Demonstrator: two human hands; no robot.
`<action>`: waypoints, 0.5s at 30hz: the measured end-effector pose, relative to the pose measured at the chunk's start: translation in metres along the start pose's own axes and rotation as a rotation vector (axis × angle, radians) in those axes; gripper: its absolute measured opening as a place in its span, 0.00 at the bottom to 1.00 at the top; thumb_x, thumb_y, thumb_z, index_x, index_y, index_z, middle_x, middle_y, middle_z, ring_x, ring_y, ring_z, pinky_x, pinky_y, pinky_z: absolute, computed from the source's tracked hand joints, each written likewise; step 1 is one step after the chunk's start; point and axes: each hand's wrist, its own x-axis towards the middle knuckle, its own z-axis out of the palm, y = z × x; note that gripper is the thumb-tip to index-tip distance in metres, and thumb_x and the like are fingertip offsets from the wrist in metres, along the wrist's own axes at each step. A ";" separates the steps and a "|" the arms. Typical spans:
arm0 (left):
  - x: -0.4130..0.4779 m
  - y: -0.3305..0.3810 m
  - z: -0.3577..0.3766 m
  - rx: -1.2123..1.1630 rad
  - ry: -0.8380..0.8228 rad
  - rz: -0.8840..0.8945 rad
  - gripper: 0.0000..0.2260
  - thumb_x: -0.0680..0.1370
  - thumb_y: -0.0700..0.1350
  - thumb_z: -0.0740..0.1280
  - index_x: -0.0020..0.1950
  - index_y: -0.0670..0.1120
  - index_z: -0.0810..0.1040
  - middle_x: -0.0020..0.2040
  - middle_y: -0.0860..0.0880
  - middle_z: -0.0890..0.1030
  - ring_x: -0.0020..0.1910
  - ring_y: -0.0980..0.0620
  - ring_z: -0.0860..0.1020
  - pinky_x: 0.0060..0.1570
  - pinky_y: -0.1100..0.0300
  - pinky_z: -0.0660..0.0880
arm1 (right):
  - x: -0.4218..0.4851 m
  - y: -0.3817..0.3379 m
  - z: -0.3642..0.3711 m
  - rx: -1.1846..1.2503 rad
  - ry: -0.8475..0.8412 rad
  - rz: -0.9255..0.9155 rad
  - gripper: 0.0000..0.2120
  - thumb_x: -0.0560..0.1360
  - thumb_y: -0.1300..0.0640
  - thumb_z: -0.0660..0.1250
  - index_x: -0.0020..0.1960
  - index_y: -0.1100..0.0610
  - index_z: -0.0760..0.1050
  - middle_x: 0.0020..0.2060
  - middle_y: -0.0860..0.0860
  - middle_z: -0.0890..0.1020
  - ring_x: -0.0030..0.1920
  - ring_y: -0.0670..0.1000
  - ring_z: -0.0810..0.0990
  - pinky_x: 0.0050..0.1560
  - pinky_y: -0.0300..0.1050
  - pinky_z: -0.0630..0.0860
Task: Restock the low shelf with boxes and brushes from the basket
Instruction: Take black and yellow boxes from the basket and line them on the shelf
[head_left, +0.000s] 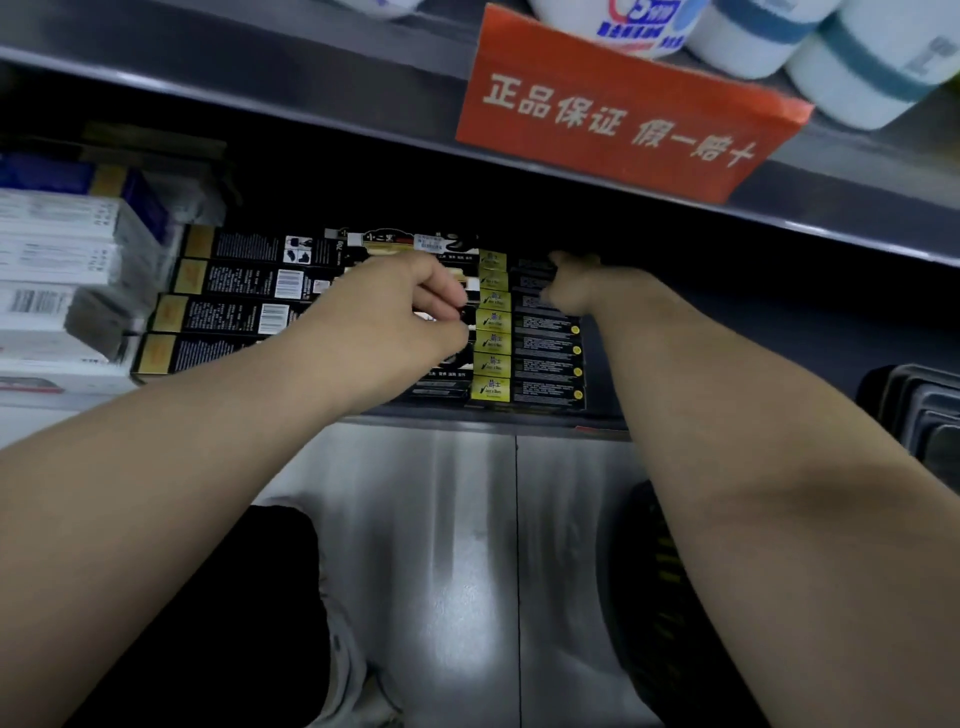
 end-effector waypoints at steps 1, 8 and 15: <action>-0.001 0.005 0.003 -0.003 -0.015 0.010 0.06 0.74 0.43 0.68 0.49 0.51 0.77 0.46 0.56 0.80 0.45 0.57 0.79 0.48 0.60 0.76 | -0.009 -0.002 -0.008 0.001 -0.013 -0.025 0.28 0.81 0.54 0.57 0.77 0.58 0.52 0.75 0.59 0.57 0.73 0.59 0.59 0.69 0.48 0.61; -0.020 0.053 0.043 0.020 -0.181 0.152 0.06 0.74 0.41 0.67 0.50 0.49 0.77 0.44 0.53 0.80 0.44 0.54 0.79 0.44 0.63 0.74 | -0.143 0.015 -0.063 0.077 0.065 -0.294 0.22 0.77 0.50 0.64 0.69 0.54 0.69 0.66 0.54 0.72 0.64 0.53 0.72 0.63 0.42 0.67; -0.062 0.112 0.115 0.217 -0.364 0.583 0.08 0.74 0.47 0.67 0.52 0.54 0.73 0.46 0.58 0.78 0.47 0.59 0.77 0.49 0.62 0.73 | -0.296 0.142 -0.054 0.528 0.322 -0.247 0.09 0.75 0.62 0.67 0.55 0.53 0.76 0.54 0.54 0.76 0.49 0.47 0.78 0.51 0.31 0.72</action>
